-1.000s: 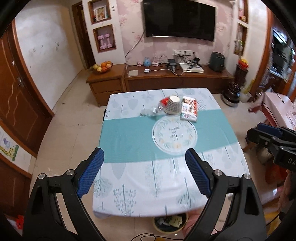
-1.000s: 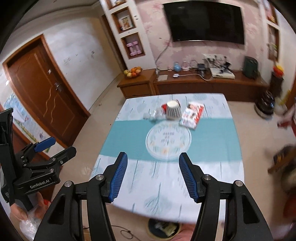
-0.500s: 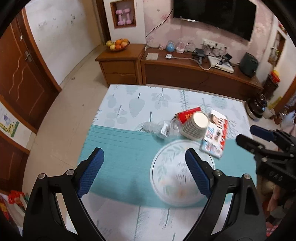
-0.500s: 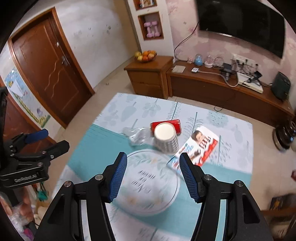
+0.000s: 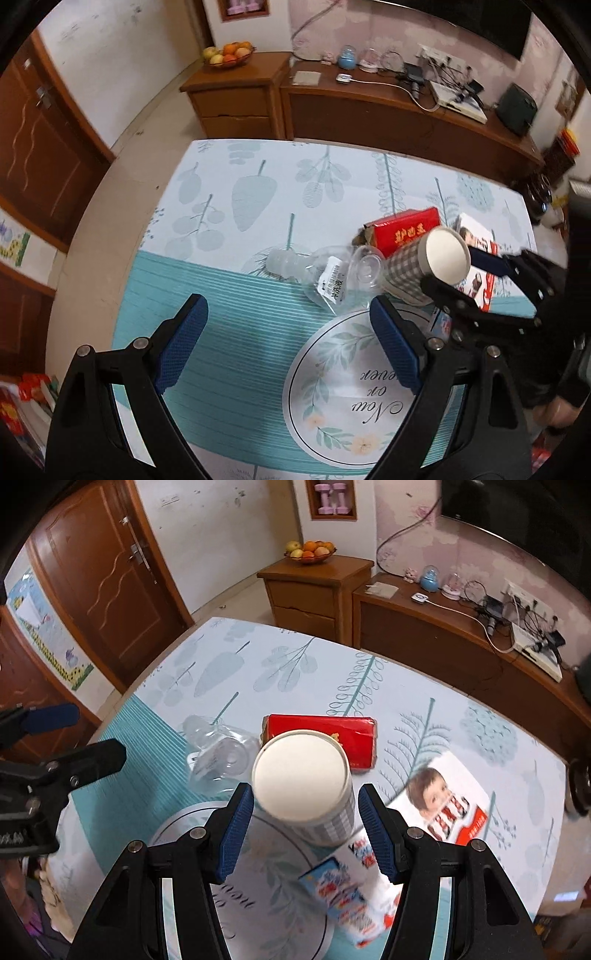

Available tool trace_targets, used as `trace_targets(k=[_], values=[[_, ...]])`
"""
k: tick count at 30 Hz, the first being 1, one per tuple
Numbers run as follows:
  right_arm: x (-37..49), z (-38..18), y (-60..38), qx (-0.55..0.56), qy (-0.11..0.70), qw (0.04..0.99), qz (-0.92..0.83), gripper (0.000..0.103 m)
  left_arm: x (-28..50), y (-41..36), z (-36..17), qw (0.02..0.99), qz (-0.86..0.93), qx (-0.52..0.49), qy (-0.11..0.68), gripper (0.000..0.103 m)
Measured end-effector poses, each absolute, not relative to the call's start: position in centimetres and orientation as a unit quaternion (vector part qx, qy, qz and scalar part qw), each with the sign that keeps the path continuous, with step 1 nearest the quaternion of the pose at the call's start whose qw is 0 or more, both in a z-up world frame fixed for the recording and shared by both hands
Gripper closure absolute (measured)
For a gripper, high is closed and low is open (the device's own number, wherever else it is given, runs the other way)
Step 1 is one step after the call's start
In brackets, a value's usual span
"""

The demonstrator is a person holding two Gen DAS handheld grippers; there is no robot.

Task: Collect trash
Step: 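Grasp the clear plastic bottle with the left tool while the right tool grasps the checkered paper cup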

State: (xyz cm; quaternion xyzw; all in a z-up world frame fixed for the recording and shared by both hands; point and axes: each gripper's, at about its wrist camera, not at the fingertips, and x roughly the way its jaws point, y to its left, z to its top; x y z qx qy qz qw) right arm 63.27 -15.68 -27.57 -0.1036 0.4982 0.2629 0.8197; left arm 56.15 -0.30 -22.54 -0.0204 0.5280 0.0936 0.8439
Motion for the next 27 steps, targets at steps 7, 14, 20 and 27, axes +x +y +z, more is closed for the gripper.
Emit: trace_targets(k=[7,14,20,27], values=[[63.5,-28.8,-15.2,-0.093,0.483,0.821,0.288,0.045,55.8,-2.2,-24.7,0.843,0.057,0.035,0.534,0.015],[63.9,-28.7,-17.0,-0.025,0.508,0.802,0.312,0.046,56.9,-2.5,-26.9,0.841,0.054,0.065,0.535,0.015],[64.4,-28.6,-19.7,0.045,0.529,0.795,0.294,0.047,57.8,-2.9,-28.0,0.836,0.046,0.062,0.544,0.015],[63.9,-27.5,-21.2,0.088,0.527,0.797,0.283,0.047,58.7,-4.6,-28.3,0.840,0.052,0.085,0.534,0.015]])
